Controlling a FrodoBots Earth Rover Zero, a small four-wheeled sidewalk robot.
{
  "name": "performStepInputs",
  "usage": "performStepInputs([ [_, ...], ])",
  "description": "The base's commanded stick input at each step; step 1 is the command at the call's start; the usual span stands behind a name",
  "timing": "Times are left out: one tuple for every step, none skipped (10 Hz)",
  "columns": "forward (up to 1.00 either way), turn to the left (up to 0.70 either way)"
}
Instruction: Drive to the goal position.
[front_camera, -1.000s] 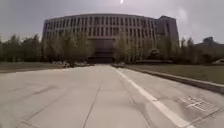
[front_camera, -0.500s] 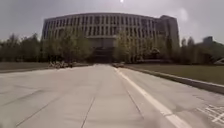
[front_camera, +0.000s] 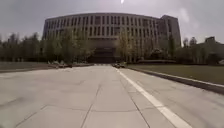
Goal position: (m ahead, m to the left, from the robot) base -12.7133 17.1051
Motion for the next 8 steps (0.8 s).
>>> performStepInputs([
  [1.00,0.00],
  [1.00,0.00],
  [1.00,0.00],
  [1.00,0.00],
  [0.83,0.01],
  [0.50,0.03],
  [0.17,0.05],
  [0.00,1.00],
])
